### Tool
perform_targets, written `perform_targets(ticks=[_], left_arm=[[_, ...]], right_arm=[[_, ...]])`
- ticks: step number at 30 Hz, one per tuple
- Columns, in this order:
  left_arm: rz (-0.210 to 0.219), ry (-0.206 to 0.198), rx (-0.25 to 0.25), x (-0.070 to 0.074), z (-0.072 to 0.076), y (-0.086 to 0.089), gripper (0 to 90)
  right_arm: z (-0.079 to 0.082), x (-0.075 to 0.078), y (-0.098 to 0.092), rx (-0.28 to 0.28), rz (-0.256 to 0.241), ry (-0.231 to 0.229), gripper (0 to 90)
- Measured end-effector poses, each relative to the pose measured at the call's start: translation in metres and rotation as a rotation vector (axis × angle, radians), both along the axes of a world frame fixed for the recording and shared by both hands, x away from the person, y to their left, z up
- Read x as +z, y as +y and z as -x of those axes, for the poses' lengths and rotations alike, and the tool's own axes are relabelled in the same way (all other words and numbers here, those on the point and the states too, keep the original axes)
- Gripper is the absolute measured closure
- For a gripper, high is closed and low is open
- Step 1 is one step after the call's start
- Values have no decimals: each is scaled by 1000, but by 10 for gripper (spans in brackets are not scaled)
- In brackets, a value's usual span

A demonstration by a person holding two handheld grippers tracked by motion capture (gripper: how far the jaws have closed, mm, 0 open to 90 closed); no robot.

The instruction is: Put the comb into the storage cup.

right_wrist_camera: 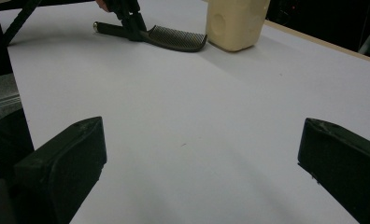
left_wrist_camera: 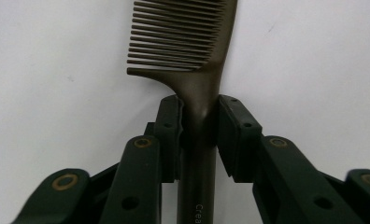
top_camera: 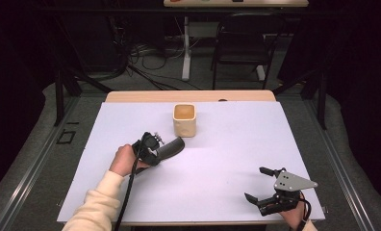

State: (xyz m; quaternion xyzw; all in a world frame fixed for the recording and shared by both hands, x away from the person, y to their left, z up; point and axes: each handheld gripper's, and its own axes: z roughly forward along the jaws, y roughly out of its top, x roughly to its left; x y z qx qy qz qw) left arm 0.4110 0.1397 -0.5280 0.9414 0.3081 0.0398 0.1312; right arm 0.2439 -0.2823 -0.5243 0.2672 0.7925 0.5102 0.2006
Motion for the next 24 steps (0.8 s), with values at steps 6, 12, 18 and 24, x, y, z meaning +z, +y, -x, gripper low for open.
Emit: perform_targets(ticks=[6, 12, 18, 24], left_arm=[[0, -9, -2, 0, 1, 1, 716], [0, -28, 5, 1, 5, 3, 718], [28, -43, 7, 4, 9, 7, 720], [60, -55, 2, 8, 15, 9, 719]], right_arm=[[0, 0, -1, 2, 2, -4, 8], [0, 0, -1, 0, 1, -4, 8], [0, 0, 0, 0, 2, -6, 8], [1, 1, -1, 1, 4, -9, 8]])
